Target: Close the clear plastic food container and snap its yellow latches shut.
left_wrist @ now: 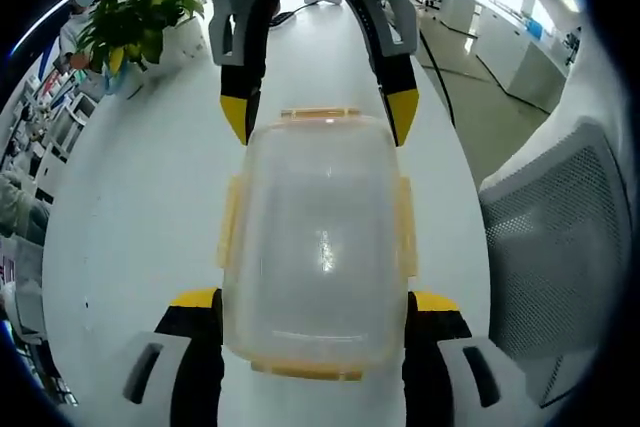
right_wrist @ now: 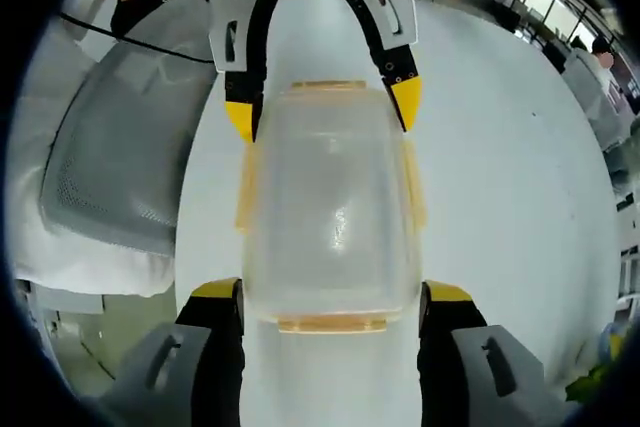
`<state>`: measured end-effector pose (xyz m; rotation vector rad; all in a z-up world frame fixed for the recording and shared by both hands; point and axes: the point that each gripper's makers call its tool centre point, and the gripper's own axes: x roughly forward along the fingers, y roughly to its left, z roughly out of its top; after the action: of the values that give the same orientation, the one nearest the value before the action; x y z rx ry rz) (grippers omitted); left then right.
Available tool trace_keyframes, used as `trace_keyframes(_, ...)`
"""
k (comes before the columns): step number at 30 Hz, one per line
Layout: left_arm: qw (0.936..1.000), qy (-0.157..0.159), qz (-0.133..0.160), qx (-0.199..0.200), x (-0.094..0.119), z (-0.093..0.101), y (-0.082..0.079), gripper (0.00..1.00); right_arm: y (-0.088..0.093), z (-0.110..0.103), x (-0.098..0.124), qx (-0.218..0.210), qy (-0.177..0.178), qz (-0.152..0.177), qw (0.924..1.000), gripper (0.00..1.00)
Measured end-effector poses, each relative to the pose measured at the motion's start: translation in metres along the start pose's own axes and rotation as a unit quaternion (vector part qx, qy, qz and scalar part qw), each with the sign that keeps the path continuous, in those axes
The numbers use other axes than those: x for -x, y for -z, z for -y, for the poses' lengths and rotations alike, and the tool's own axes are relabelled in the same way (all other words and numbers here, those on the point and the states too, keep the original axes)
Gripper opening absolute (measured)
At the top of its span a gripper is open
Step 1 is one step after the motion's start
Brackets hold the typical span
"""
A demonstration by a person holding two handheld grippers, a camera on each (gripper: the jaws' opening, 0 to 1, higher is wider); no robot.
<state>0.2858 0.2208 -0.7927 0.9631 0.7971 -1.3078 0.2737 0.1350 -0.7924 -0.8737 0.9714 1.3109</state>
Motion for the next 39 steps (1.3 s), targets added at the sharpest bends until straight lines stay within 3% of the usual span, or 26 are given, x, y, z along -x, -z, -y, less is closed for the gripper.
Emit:
trace_keyframes(20,0.9999,-0.005,-0.001,0.014,0.027,0.007,0.062,0.71,-0.061,-0.009,-0.025,0.013,-0.006,-0.011,0.9998,0.68)
trace_keyframes(32,0.9998,-0.006,-0.002,0.019,0.05,0.016,0.105,0.71,-0.109,-0.022,-0.042,0.02,-0.007,-0.02,0.9996,0.68)
trace_keyframes(39,0.9997,-0.008,0.008,0.021,0.055,0.018,0.116,0.71,-0.117,-0.024,-0.047,0.019,-0.006,-0.027,0.9994,0.68)
